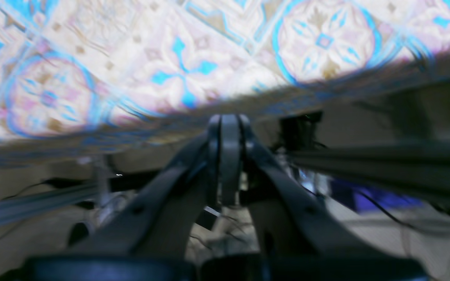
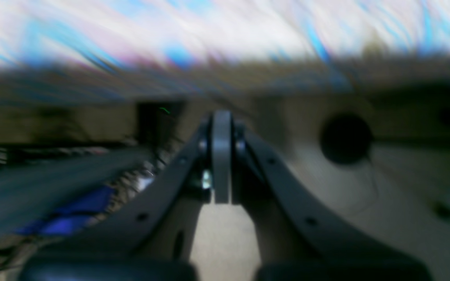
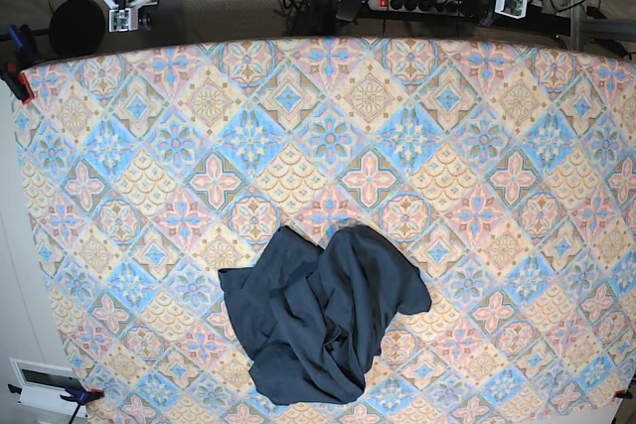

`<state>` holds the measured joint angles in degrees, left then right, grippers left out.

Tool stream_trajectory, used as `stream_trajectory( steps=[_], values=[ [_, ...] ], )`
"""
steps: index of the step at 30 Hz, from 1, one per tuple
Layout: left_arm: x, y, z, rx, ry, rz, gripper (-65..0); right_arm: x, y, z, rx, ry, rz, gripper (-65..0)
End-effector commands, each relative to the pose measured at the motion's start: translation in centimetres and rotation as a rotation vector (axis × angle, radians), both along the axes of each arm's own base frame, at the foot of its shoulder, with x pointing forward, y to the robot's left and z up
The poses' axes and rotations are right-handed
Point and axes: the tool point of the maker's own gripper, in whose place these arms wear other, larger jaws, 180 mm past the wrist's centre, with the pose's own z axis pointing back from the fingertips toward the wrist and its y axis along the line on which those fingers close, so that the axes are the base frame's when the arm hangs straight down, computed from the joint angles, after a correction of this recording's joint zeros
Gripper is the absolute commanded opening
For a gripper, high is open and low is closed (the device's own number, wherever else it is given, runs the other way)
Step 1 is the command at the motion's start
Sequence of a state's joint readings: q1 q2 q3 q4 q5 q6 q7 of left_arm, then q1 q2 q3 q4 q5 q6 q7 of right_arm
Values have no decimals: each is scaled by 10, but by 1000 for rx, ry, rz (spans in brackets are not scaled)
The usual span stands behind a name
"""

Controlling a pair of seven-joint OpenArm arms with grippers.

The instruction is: Layout the t-shirt on the table in an organized manner, then fold the t-shirt properly

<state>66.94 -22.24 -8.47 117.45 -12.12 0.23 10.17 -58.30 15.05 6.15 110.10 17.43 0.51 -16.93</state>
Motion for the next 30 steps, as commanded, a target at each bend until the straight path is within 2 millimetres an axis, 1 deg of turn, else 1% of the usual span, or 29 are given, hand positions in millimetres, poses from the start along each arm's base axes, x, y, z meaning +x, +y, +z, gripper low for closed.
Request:
stream_trajectory(
  steps=[1,3,4,5,7,8,12,15,18,19,21,23,25,27,28,30],
  values=[
    [14,-2,13,0,-61,-10,-650,2,-3,8,-16,-9,0,-650],
    [25,-4,18,-4,-95,-14,-650,7,-1,13,-15,-7,11,-650],
    [32,-4,20,-5,-116,-13,-650,14,1,15,-13,-25,14,-650],
    [41,-5,23,-9,-143,-13,-649,27,3,18,-9,-58,18,-650],
    [57,-13,25,-31,-184,-12,-649,53,18,20,24,-113,41,-650],
    [64,-14,26,-32,-192,-13,-649,67,29,22,47,-143,57,-650],
    [95,-16,27,-32,-213,-8,-649,107,72,26,128,-187,136,-650],
    [113,-21,27,-42,-215,-1,-649,137,104,32,173,-204,208,-650],
    [133,-33,32,-80,-245,14,-649,168,140,45,208,-227,304,-650],
    [137,-36,32,-91,-243,25,-649,180,151,52,213,-242,337,-650],
    [144,-40,30,-111,-231,46,-648,196,171,63,220,-260,398,-650],
    [152,-50,28,-141,-210,55,-648,216,189,79,220,-296,457,-650],
    [157,-57,25,-149,-177,47,-648,239,199,92,201,-325,495,-650],
    [162,-67,25,-161,-163,25,-648,266,202,110,170,-374,517,-639],
    [164,-70,26,-166,-165,17,-648,276,201,114,159,-388,517,-624],
    [168,-73,28,-171,-172,11,-648,288,206,113,155,-385,520,-573]
  ],
)
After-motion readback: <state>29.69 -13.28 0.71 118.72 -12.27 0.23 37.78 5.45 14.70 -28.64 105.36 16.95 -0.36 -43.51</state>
